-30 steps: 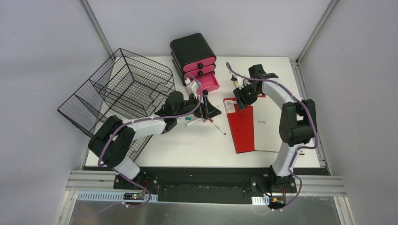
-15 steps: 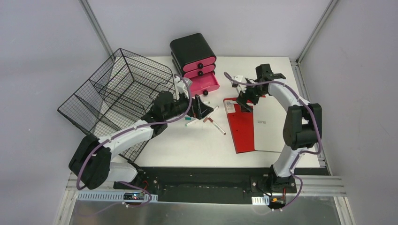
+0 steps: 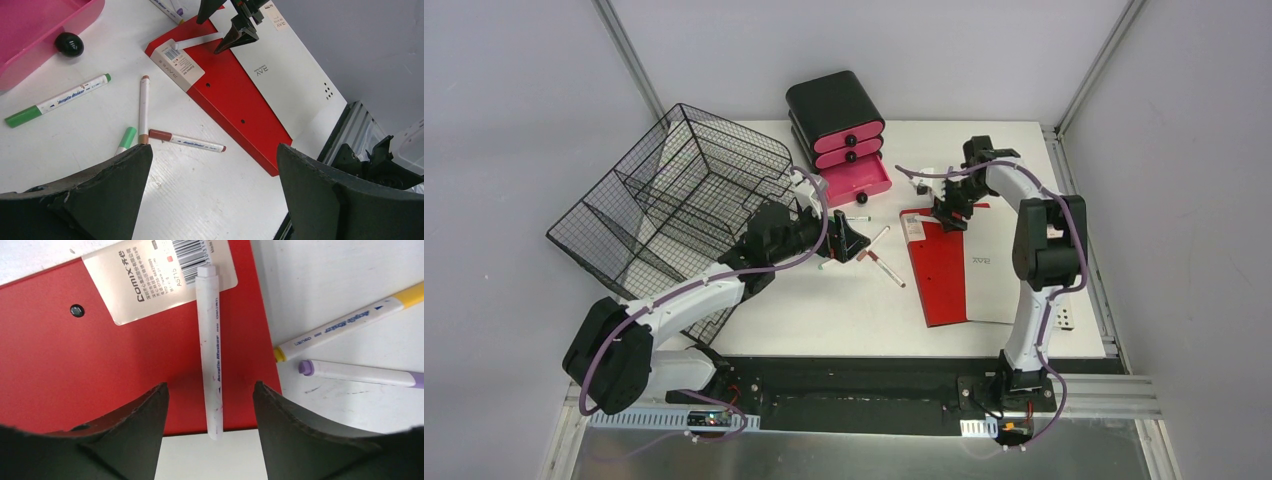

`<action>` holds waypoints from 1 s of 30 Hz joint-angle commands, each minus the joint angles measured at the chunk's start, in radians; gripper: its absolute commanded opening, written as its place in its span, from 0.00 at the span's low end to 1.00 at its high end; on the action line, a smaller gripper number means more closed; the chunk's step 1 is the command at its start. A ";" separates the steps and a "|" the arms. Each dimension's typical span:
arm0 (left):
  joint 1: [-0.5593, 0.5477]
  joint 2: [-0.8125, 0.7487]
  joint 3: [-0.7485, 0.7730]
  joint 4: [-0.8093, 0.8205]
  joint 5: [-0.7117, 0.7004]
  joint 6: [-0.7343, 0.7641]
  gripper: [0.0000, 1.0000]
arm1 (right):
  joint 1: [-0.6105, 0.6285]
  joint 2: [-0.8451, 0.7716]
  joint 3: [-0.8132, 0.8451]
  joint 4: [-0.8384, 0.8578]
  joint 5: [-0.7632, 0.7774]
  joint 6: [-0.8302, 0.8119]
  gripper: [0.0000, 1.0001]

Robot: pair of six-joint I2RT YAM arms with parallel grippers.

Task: Organize the desk
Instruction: Pick up the stationery from the folder.

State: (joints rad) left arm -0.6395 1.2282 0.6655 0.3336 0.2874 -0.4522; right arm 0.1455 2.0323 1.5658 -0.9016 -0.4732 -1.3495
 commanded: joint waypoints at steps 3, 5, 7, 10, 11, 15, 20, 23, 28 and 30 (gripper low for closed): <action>0.009 -0.020 0.001 0.024 -0.010 0.022 0.99 | 0.011 0.010 -0.006 -0.003 0.022 -0.051 0.55; 0.009 -0.010 0.004 0.033 -0.003 0.019 0.99 | 0.021 0.015 -0.021 0.010 0.051 -0.048 0.46; 0.009 -0.001 0.007 0.041 0.006 0.013 0.99 | 0.031 0.023 -0.021 0.016 0.077 -0.035 0.32; 0.009 0.008 0.014 0.052 0.015 0.003 0.99 | 0.039 0.029 -0.033 0.033 0.093 -0.006 0.19; 0.009 0.013 0.015 0.056 0.020 0.000 0.99 | 0.040 0.023 -0.045 0.050 0.093 0.006 0.17; 0.009 0.028 0.019 0.079 0.034 -0.013 0.99 | 0.041 -0.001 -0.076 0.075 0.070 0.048 0.05; 0.009 0.065 0.014 0.128 0.058 -0.056 0.99 | 0.048 -0.038 -0.095 0.080 0.060 0.156 0.00; 0.009 0.101 0.014 0.172 0.074 -0.113 0.99 | 0.048 -0.060 -0.087 0.093 0.055 0.297 0.00; 0.009 0.178 0.026 0.267 0.103 -0.227 0.99 | 0.049 -0.111 -0.105 0.090 -0.018 0.447 0.00; 0.009 0.212 0.041 0.290 0.109 -0.274 0.99 | 0.049 -0.127 -0.111 0.084 -0.042 0.484 0.00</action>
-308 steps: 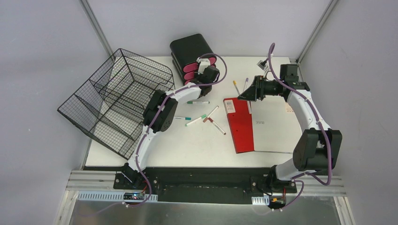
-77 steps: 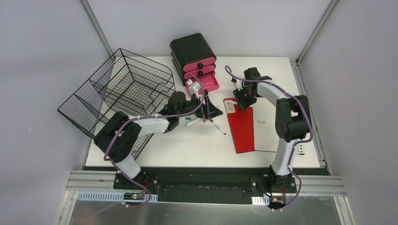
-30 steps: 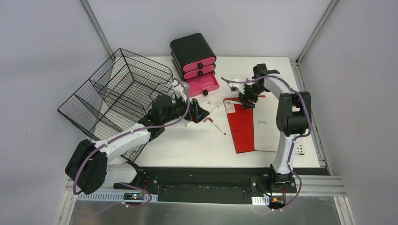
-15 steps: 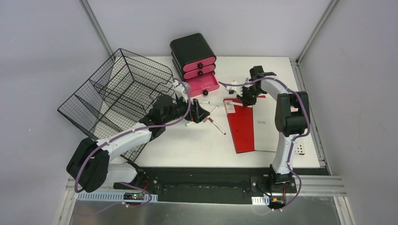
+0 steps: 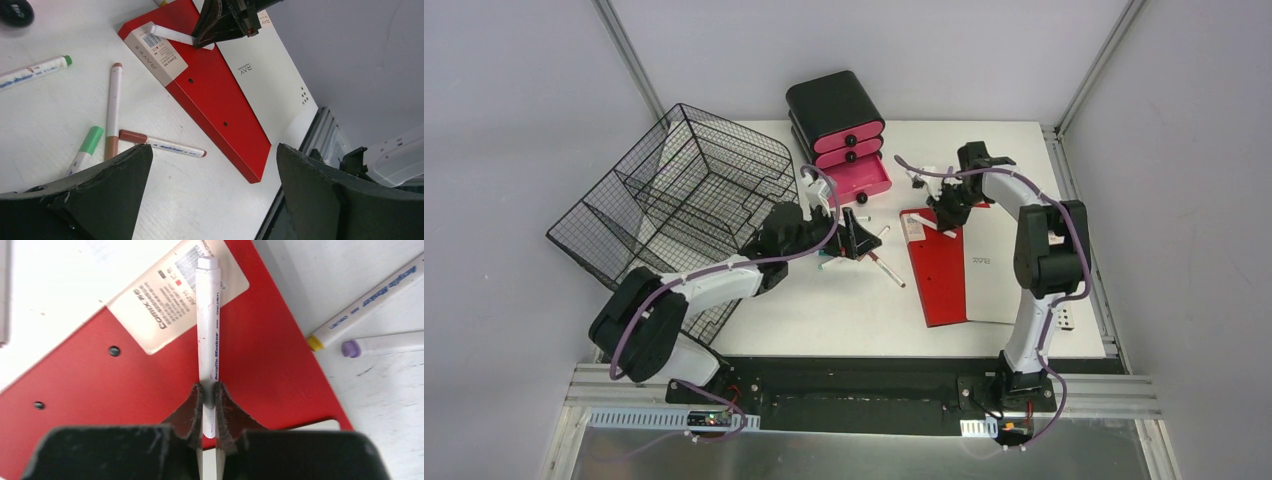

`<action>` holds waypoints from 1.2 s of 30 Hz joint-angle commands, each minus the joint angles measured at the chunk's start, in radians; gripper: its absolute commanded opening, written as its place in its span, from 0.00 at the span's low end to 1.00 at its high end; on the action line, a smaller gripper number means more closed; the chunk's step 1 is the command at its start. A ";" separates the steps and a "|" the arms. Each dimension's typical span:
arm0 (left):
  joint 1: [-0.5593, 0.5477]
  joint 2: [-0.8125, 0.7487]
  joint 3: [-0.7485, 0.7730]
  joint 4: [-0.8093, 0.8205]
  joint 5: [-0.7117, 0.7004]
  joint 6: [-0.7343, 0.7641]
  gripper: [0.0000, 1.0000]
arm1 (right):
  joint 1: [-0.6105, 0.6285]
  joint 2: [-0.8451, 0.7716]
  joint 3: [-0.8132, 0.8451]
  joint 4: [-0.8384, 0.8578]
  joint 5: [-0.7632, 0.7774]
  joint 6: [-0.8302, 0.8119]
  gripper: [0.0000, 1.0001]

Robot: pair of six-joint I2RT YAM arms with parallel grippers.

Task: Organize the desk
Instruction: Pick up the stationery from the folder.

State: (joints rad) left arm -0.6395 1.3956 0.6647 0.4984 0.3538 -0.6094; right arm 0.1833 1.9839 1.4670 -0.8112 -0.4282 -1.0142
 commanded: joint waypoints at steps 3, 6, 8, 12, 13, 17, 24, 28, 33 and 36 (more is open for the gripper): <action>0.008 0.099 0.066 0.152 0.048 -0.161 0.99 | 0.010 -0.087 -0.011 -0.020 -0.119 0.200 0.00; 0.004 0.147 0.088 0.172 0.031 -0.203 0.99 | 0.006 -0.094 -0.011 -0.030 -0.171 0.255 0.00; -0.005 0.178 0.101 0.185 0.004 -0.232 0.99 | 0.004 -0.102 -0.009 -0.039 -0.219 0.285 0.00; -0.025 0.242 0.140 0.209 -0.068 -0.274 0.99 | 0.004 -0.116 0.005 -0.067 -0.347 0.353 0.00; -0.030 0.260 0.150 0.217 -0.086 -0.286 0.99 | 0.003 -0.121 0.006 -0.071 -0.373 0.368 0.00; -0.041 0.325 0.181 0.262 -0.144 -0.331 0.98 | 0.002 -0.148 -0.007 -0.074 -0.488 0.423 0.00; -0.049 0.447 0.267 0.332 -0.138 -0.391 0.85 | 0.003 -0.166 -0.023 -0.035 -0.614 0.496 0.00; -0.065 0.481 0.299 0.337 -0.166 -0.394 0.80 | 0.002 -0.165 -0.041 -0.009 -0.642 0.520 0.00; -0.077 0.518 0.318 0.355 -0.175 -0.412 0.57 | 0.004 -0.158 -0.047 0.005 -0.651 0.534 0.00; -0.078 0.528 0.319 0.366 -0.175 -0.423 0.38 | 0.004 -0.159 -0.054 0.019 -0.651 0.544 0.00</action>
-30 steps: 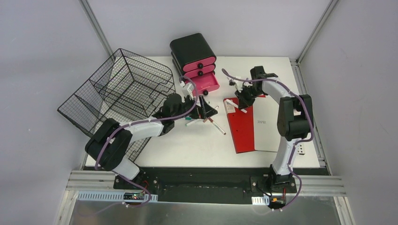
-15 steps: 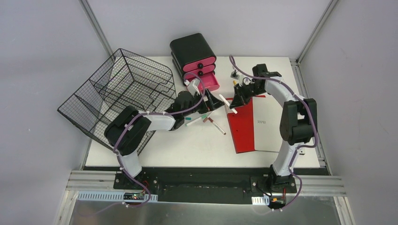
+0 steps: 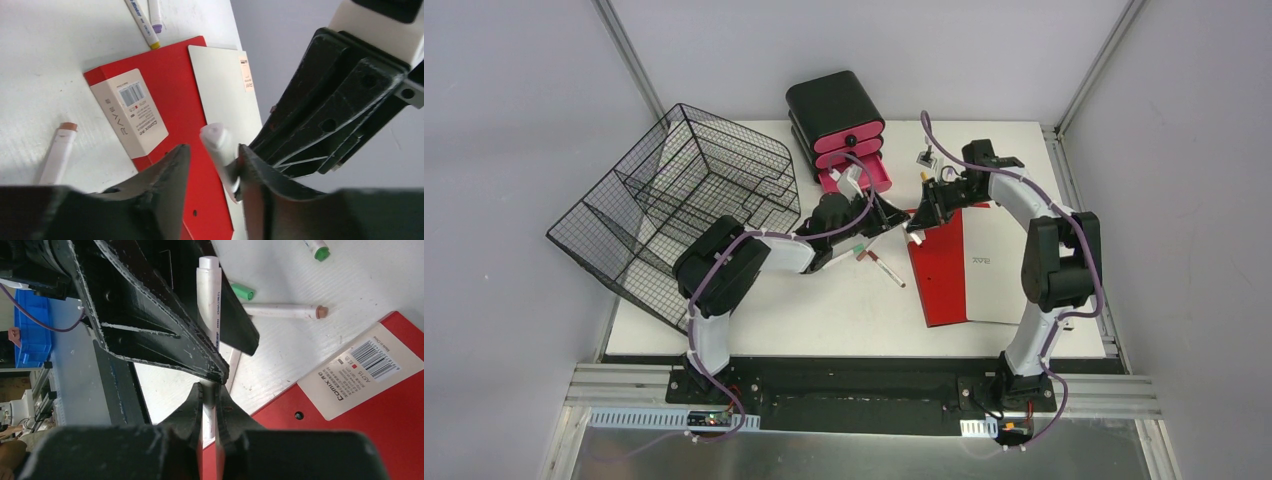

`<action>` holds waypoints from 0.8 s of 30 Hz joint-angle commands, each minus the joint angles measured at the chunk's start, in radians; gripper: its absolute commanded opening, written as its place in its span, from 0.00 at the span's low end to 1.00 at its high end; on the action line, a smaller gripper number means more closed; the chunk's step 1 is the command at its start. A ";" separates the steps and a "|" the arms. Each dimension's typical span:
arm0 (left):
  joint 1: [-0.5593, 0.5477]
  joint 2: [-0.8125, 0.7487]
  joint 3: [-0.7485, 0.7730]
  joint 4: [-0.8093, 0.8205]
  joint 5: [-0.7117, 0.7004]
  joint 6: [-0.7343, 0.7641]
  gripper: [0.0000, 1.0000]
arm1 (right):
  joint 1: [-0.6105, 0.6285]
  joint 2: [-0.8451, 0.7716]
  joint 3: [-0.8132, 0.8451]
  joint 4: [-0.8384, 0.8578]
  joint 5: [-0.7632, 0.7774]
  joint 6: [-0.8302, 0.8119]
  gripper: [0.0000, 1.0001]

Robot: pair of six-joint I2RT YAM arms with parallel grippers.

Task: Organize the desk
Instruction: Pick up the stationery from the folder.

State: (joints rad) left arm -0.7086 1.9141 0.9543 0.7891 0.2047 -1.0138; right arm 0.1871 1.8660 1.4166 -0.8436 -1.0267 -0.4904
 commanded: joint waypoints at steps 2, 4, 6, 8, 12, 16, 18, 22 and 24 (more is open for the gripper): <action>-0.011 0.011 0.027 0.076 -0.022 -0.020 0.28 | 0.000 -0.041 -0.010 0.062 -0.047 0.027 0.00; -0.011 0.006 0.023 0.078 -0.021 -0.020 0.20 | 0.000 -0.039 -0.013 0.064 -0.040 0.027 0.00; -0.011 0.002 0.017 0.078 -0.020 -0.016 0.12 | 0.000 -0.040 -0.015 0.065 -0.036 0.027 0.00; -0.009 -0.004 0.010 0.078 -0.022 -0.011 0.05 | 0.000 -0.043 -0.018 0.068 -0.033 0.027 0.00; -0.009 -0.022 -0.008 0.073 -0.025 0.013 0.00 | 0.000 -0.062 -0.024 0.072 -0.013 0.027 0.10; -0.001 -0.071 -0.029 0.028 -0.039 0.087 0.00 | -0.002 -0.082 -0.022 0.057 0.022 0.014 0.30; 0.011 -0.104 -0.038 -0.013 -0.046 0.144 0.00 | -0.002 -0.090 -0.010 0.033 0.050 -0.006 0.36; 0.045 -0.172 -0.025 -0.184 -0.082 0.336 0.00 | -0.011 -0.118 0.007 -0.003 0.098 -0.035 0.40; 0.059 -0.194 0.029 -0.331 -0.116 0.463 0.00 | -0.018 -0.136 0.006 -0.009 0.113 -0.049 0.40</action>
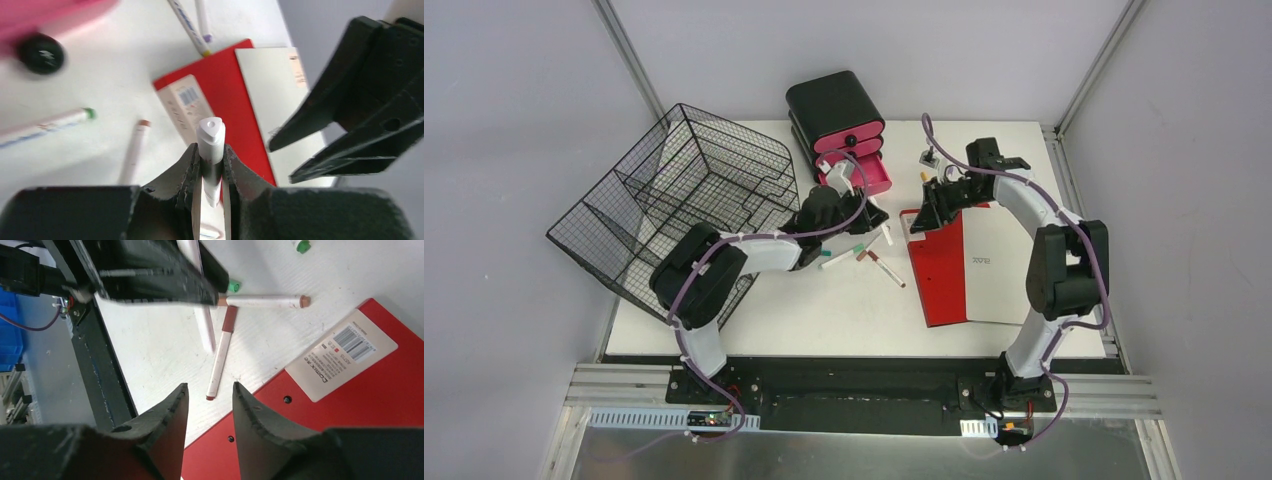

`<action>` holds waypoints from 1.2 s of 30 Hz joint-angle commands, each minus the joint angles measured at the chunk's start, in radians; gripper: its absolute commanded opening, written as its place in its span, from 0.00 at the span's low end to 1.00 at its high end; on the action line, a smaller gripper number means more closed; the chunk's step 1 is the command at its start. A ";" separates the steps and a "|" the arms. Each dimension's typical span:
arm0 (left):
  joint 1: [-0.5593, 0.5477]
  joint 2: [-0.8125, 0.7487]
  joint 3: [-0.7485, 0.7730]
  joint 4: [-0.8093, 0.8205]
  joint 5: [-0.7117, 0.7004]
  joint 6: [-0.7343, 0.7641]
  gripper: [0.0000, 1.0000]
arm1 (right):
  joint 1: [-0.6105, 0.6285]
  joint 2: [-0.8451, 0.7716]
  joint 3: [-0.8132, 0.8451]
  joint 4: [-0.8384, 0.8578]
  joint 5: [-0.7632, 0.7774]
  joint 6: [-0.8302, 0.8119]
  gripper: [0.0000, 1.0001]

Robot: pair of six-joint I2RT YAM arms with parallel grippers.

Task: Organize the desk
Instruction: Pick up the stationery from the folder, then place the stationery in the drawer.

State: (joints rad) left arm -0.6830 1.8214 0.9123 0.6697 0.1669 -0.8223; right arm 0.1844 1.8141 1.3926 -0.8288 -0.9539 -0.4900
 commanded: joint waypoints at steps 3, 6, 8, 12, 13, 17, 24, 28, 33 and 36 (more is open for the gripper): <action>0.043 -0.103 0.182 -0.424 -0.139 0.478 0.00 | -0.021 -0.119 0.023 -0.025 0.054 -0.070 0.40; 0.043 -0.072 0.299 -0.599 -0.231 0.661 0.00 | -0.025 -0.149 0.013 -0.015 0.064 -0.080 0.40; 0.043 -0.040 0.371 -0.686 -0.289 0.763 0.00 | -0.027 -0.165 0.005 -0.005 0.066 -0.082 0.39; 0.043 0.013 0.475 -0.752 -0.380 0.941 0.00 | -0.030 -0.182 -0.005 0.005 0.066 -0.085 0.39; 0.043 0.023 0.492 -0.753 -0.389 0.980 0.00 | -0.031 -0.185 -0.007 0.005 0.066 -0.085 0.39; 0.043 0.085 0.564 -0.754 -0.423 1.114 0.00 | -0.037 -0.208 -0.023 0.030 0.072 -0.083 0.39; 0.043 0.212 0.699 -0.748 -0.522 1.274 0.00 | -0.049 -0.256 -0.054 0.077 0.076 -0.075 0.39; 0.043 0.284 0.757 -0.721 -0.574 1.339 0.00 | -0.055 -0.263 -0.055 0.083 0.071 -0.072 0.39; 0.043 0.323 0.778 -0.674 -0.601 1.385 0.21 | -0.062 -0.271 -0.061 0.088 0.070 -0.071 0.40; 0.040 0.313 0.770 -0.672 -0.594 1.386 0.46 | -0.064 -0.281 -0.062 0.092 0.077 -0.074 0.39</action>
State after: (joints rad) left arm -0.6376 2.1513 1.6474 -0.0589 -0.3965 0.5213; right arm 0.1291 1.5917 1.3300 -0.7776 -0.8742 -0.5503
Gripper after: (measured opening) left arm 0.351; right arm 0.394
